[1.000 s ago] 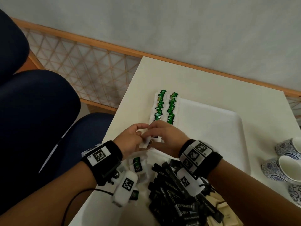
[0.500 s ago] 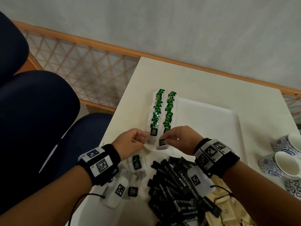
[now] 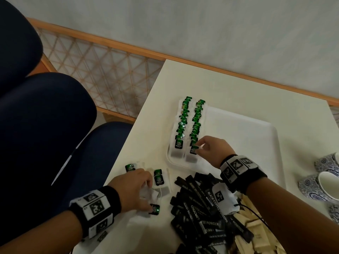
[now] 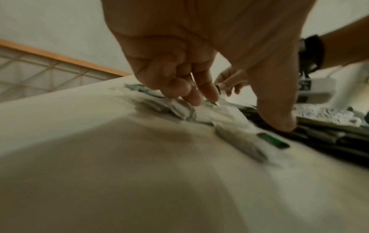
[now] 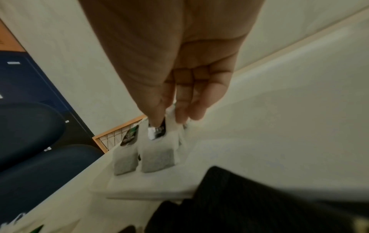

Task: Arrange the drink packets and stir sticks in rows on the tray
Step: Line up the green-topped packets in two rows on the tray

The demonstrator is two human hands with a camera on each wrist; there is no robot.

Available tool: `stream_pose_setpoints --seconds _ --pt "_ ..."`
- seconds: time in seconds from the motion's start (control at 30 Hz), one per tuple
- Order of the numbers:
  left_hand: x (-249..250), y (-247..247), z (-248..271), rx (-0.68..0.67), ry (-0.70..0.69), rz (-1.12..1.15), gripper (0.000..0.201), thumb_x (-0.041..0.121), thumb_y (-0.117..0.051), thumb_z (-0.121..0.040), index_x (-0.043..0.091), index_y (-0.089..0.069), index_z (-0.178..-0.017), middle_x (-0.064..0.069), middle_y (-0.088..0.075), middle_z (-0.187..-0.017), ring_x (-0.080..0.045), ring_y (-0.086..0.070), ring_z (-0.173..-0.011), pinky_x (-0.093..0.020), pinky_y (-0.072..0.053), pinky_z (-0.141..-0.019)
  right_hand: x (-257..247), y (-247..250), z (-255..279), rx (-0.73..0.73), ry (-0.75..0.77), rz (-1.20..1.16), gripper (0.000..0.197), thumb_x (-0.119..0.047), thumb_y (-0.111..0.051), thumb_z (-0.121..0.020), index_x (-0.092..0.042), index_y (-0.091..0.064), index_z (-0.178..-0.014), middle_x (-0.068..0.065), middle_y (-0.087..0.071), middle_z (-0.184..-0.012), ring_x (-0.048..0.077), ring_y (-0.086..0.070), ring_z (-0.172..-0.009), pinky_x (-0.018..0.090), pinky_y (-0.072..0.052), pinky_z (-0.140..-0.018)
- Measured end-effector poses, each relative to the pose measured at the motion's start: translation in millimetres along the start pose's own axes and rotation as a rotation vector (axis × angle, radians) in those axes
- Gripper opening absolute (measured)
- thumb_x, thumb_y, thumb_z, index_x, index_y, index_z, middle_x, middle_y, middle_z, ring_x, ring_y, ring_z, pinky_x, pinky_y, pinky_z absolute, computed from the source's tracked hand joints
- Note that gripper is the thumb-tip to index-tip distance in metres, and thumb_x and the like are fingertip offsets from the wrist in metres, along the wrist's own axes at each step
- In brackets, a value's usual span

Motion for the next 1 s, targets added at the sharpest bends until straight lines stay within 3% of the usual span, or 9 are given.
stream_pose_setpoints --seconds 0.17,0.33,0.4,0.5,0.6,0.7,0.77,0.83,1.0 --pt "9.8 -9.4 -3.1 0.016 -0.011 -0.059 0.057 0.053 -0.072 -0.069 0.036 -0.040 -0.112 0.019 -0.041 -0.107 -0.005 -0.046 -0.094 -0.023 -0.042 -0.078 -24.6 11.4 15.8 0.127 0.179 0.001 0.022 -0.035 -0.062 -0.087 -0.034 -0.058 -0.109 -0.012 -0.050 -0.093 0.006 -0.052 -0.080 0.026 -0.046 -0.076" --pt "7.0 12.7 -6.9 0.191 0.002 0.143 0.047 0.040 -0.067 -0.082 0.035 -0.043 -0.122 0.018 -0.037 -0.103 -0.005 -0.045 -0.087 -0.023 -0.041 -0.074 -70.8 -25.5 38.7 -0.095 0.353 0.085 0.017 -0.024 -0.056 -0.091 -0.032 -0.064 -0.103 -0.012 -0.053 -0.092 0.006 -0.054 -0.084 0.026 -0.048 -0.081" --pt "-2.9 26.8 -3.4 0.281 0.037 0.188 0.054 0.046 -0.070 -0.078 0.036 -0.042 -0.124 0.019 -0.037 -0.110 -0.004 -0.046 -0.093 -0.025 -0.044 -0.078 -83.1 -44.5 45.7 -0.191 0.395 0.164 0.019 -0.024 -0.055 -0.091 -0.030 -0.064 -0.107 -0.012 -0.051 -0.094 0.007 -0.052 -0.086 0.028 -0.048 -0.084" --pt "-24.4 38.6 1.3 0.331 0.131 0.154 0.084 0.062 -0.075 -0.062 0.036 -0.034 -0.131 0.016 -0.031 -0.124 -0.005 -0.038 -0.110 -0.030 -0.046 -0.088 -90.7 -62.5 50.8 -0.260 0.410 0.257 0.024 -0.028 -0.056 -0.090 -0.030 -0.061 -0.113 -0.009 -0.054 -0.102 0.011 -0.054 -0.094 0.031 -0.048 -0.086" --pt "-34.2 34.5 3.2 0.283 0.211 0.052 0.112 0.074 -0.073 -0.047 0.031 -0.024 -0.139 0.010 -0.027 -0.129 -0.013 -0.033 -0.119 -0.036 -0.046 -0.094 -94.5 -71.2 51.5 -0.273 0.428 0.327 0.027 -0.029 -0.058 -0.087 -0.030 -0.059 -0.114 -0.006 -0.055 -0.110 0.015 -0.055 -0.103 0.034 -0.048 -0.087" --pt "-30.2 20.1 1.5 0.227 0.242 0.044 0.121 0.082 -0.068 -0.044 0.028 -0.019 -0.141 0.009 -0.028 -0.132 -0.015 -0.033 -0.122 -0.037 -0.046 -0.093 -96.7 -76.5 48.3 -0.261 0.422 0.378 0.045 -0.037 -0.062 -0.085 -0.029 -0.048 -0.127 -0.004 -0.053 -0.123 0.017 -0.053 -0.113 0.036 -0.046 -0.092" --pt "-24.6 13.1 -1.9 0.225 0.259 0.064 0.119 0.087 -0.061 -0.048 0.026 -0.019 -0.140 0.007 -0.029 -0.131 -0.016 -0.034 -0.121 -0.036 -0.046 -0.092 -95.6 -79.4 44.4 -0.260 0.391 0.393 0.056 -0.042 -0.063 -0.084 -0.026 -0.043 -0.134 -0.003 -0.051 -0.129 0.018 -0.051 -0.117 0.037 -0.046 -0.094" --pt "-19.1 9.2 -7.8 0.235 0.278 0.077 0.110 0.086 -0.058 -0.052 0.025 -0.024 -0.137 0.005 -0.030 -0.128 -0.016 -0.036 -0.118 -0.035 -0.046 -0.091 -95.3 -81.3 42.2 -0.255 0.373 0.428 0.049 -0.043 -0.063 -0.084 -0.025 -0.050 -0.128 -0.001 -0.051 -0.124 0.020 -0.050 -0.116 0.036 -0.045 -0.091" --pt "-8.4 5.5 -25.8 0.228 0.242 0.152 0.059 0.060 -0.070 -0.067 0.026 -0.044 -0.107 0.005 -0.036 -0.108 -0.015 -0.045 -0.099 -0.030 -0.044 -0.077 -94.1 -78.7 40.8 -0.248 0.340 0.368 0.025 -0.039 -0.060 -0.085 -0.024 -0.061 -0.105 -0.001 -0.053 -0.108 0.020 -0.055 -0.101 0.035 -0.047 -0.086"
Point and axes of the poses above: each hand's wrist, its own z-axis away from the middle knuckle, its own y-axis out of the back of the hand, x = y × z, the point moved 8 cm from there along -z, towards the middle knuckle
